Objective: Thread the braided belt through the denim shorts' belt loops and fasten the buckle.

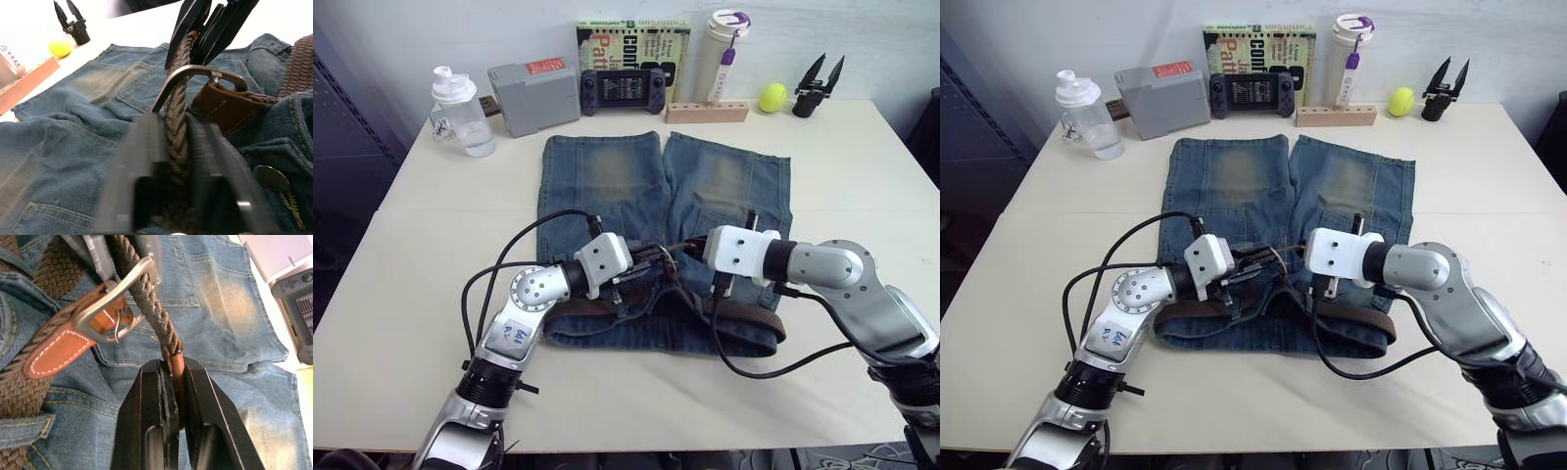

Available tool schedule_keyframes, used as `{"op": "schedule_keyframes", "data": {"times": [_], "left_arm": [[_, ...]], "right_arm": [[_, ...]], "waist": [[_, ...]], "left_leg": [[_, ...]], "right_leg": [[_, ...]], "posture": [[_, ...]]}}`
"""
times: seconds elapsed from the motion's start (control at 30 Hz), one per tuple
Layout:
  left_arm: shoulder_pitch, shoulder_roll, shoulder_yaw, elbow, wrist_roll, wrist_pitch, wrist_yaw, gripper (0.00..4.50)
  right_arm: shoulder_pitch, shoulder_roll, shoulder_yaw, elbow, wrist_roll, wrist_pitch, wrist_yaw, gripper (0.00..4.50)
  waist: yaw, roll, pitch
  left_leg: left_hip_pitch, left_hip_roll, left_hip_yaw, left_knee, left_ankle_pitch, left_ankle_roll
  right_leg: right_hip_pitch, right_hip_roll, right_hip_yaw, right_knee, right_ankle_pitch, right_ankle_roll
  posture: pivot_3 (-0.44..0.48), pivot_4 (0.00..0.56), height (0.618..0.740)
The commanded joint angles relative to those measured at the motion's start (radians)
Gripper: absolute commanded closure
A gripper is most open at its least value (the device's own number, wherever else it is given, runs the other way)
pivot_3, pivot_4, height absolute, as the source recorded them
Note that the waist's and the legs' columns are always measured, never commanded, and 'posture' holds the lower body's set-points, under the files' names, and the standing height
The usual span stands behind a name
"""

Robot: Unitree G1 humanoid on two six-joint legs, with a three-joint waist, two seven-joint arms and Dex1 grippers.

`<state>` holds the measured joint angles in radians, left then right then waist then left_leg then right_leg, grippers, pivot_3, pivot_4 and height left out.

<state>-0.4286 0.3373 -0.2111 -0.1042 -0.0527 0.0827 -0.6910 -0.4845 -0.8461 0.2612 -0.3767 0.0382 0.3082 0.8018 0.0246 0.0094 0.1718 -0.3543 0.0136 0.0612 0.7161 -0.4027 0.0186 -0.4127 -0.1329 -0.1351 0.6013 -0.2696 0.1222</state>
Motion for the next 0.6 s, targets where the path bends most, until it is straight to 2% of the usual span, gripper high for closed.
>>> {"op": "schedule_keyframes", "data": {"times": [0.03,0.1,0.2,0.27,0.37,0.47,0.57,0.6], "left_arm": [[-0.015,0.031,0.069,-0.074,-0.092,0.075,-0.033,1.41],[-0.007,0.070,0.136,-0.105,-0.198,0.152,-0.083,0.65],[-0.005,0.129,0.273,-0.086,-0.380,0.284,-0.142,0.65],[-0.005,0.172,0.314,-0.021,-0.406,0.313,-0.171,0.65],[-0.010,0.205,0.300,0.098,-0.344,0.253,-0.186,1.54],[-0.001,0.227,0.243,0.172,-0.268,0.186,-0.215,2.94],[0.017,0.261,0.147,0.236,-0.138,0.103,-0.219,4.40],[0.025,0.264,0.128,0.247,-0.115,0.075,-0.220,4.46]], "right_arm": [[0.012,0.013,-0.039,-0.032,-0.016,0.005,-0.013,4.50],[0.020,0.020,-0.052,-0.032,-0.022,0.011,-0.022,4.50],[0.035,0.027,-0.069,-0.035,-0.025,0.015,-0.028,4.50],[0.046,0.033,-0.076,-0.037,-0.027,0.014,-0.029,4.50],[0.061,0.044,-0.086,-0.040,-0.029,0.005,-0.035,4.50],[0.069,0.053,-0.099,-0.043,-0.028,-0.003,-0.039,4.50],[0.087,0.049,-0.150,-0.054,-0.004,-0.026,-0.037,4.50],[0.096,0.040,-0.186,-0.056,0.015,-0.034,-0.028,4.50]], "waist": [[-0.001,0.000,0.000],[-0.002,0.000,0.000],[-0.004,0.000,0.000],[-0.004,0.000,0.000],[0.002,0.000,0.000],[0.001,0.000,0.000],[-0.001,0.000,0.000],[-0.001,0.000,0.000]], "left_leg": [[0.000,0.000,0.000,0.000,0.000,0.000],[0.000,0.000,0.000,0.000,0.000,0.000],[0.000,0.001,0.000,0.000,0.000,0.000],[0.000,0.001,-0.001,0.000,0.000,0.000],[0.000,0.000,-0.001,0.000,0.000,0.000],[0.000,-0.001,-0.001,0.000,0.000,0.000],[0.000,0.000,0.000,-0.001,0.000,0.000],[0.000,0.000,0.000,-0.001,0.000,0.000]], "right_leg": [[0.000,0.000,0.000,0.000,0.000,0.000],[0.000,0.000,0.000,0.000,0.000,0.000],[0.000,0.000,0.000,0.000,0.000,0.000],[0.000,0.000,0.000,0.000,0.000,0.000],[0.000,0.000,0.000,0.000,0.000,0.000],[0.001,0.000,0.000,-0.001,0.000,0.000],[0.001,0.001,-0.001,-0.001,0.000,0.000],[0.000,0.001,0.000,-0.001,0.000,0.000]], "posture": [[0.000,0.150,0.726],[0.000,0.150,0.726],[0.000,0.150,0.726],[0.000,0.150,0.726],[0.000,0.150,0.726],[0.000,0.150,0.726],[0.000,0.150,0.726],[0.000,0.150,0.726]]}}
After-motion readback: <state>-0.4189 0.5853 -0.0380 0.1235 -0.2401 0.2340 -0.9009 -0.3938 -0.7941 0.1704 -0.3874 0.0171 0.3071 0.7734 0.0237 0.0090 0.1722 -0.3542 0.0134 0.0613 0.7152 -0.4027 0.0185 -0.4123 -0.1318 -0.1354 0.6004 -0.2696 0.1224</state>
